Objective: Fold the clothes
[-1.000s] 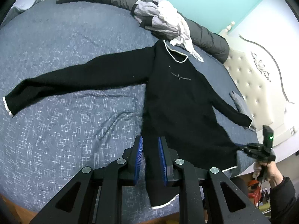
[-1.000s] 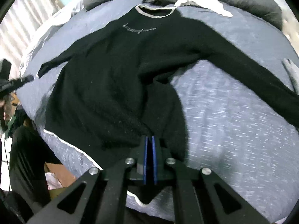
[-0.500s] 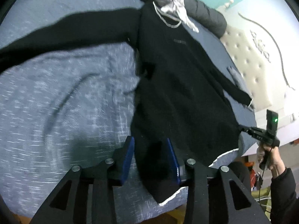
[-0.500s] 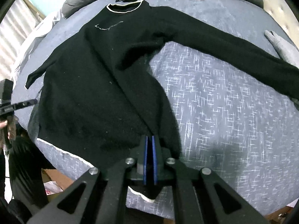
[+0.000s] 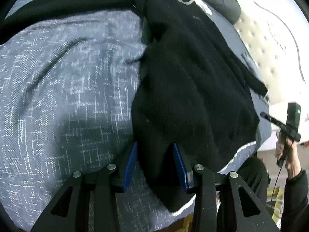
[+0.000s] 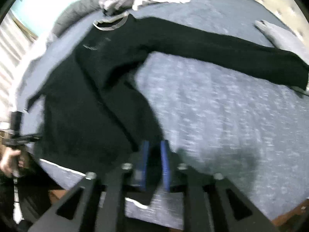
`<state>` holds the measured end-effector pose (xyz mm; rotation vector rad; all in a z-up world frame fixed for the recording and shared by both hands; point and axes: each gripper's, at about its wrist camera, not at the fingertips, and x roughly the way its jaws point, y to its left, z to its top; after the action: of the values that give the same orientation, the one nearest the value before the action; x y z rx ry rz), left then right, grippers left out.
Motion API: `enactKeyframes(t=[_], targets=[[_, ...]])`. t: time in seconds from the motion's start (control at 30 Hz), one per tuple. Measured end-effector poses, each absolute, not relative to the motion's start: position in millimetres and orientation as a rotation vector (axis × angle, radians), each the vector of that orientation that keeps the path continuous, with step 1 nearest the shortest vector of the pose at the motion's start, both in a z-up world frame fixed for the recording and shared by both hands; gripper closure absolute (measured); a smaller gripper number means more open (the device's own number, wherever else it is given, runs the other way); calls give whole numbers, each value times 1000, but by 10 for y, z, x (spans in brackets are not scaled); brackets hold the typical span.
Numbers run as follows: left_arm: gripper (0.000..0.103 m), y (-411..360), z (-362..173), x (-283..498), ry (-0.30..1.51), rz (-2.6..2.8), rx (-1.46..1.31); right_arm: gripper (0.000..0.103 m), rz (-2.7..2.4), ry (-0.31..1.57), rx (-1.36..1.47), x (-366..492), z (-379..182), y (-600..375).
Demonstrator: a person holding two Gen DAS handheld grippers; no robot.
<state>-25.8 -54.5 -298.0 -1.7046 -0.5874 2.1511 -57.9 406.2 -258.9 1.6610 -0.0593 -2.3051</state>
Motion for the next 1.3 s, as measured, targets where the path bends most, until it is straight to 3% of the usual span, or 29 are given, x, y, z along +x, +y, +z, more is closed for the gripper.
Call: enactKeyframes(t=[0.2, 0.23, 0.27, 0.37, 0.5, 0.57, 0.6, 0.63, 0.87, 1.0, 1.17, 1.2, 1.23, 1.3], targets=[[65, -535, -2992, -177, -577, 2141, -1691, 70, -2223, -155, 1705, -561, -2805, 4060], [71, -536, -2985, -164, -583, 2151, -1682, 70, -2216, -161, 1712, -564, -2840, 4045], [89, -538, -2979, -152, -589, 2160, -1673, 70, -2208, -167, 1719, -566, -2874, 4029], [97, -525, -2906, -114, -570, 2187, -1643, 70, -2201, -161, 1744, -550, -2938, 3980], [97, -561, -2687, -72, -545, 2222, -1589, 70, -2199, -158, 1753, -538, -2982, 3965], [98, -609, -2520, -40, -526, 2246, -1559, 81, -2203, -151, 1737, -510, -2961, 3962], [98, -634, -2440, -29, -518, 2258, -1542, 95, -2204, -158, 1722, -494, -2920, 3955], [98, -672, -2361, -38, -513, 2269, -1525, 99, -2204, -165, 1708, -477, -2880, 3948], [100, -1065, -1783, -51, -469, 2378, -1430, 101, -2206, -90, 1637, -397, -2644, 3799], [100, -1146, -1881, -93, -495, 2376, -1489, 103, -2217, -98, 1662, -445, -2811, 3806], [99, -1078, -2318, -68, -559, 2284, -1604, 98, -2191, -239, 1695, -332, -2872, 3915], [99, -1067, -2376, -56, -564, 2276, -1620, 91, -2186, -244, 1698, -316, -2866, 3918], [99, -1068, -2418, -46, -578, 2270, -1632, 75, -2185, -245, 1700, -307, -2861, 3915], [92, -1083, -2482, -35, -605, 2255, -1651, 58, -2182, -249, 1705, -293, -2853, 3910]])
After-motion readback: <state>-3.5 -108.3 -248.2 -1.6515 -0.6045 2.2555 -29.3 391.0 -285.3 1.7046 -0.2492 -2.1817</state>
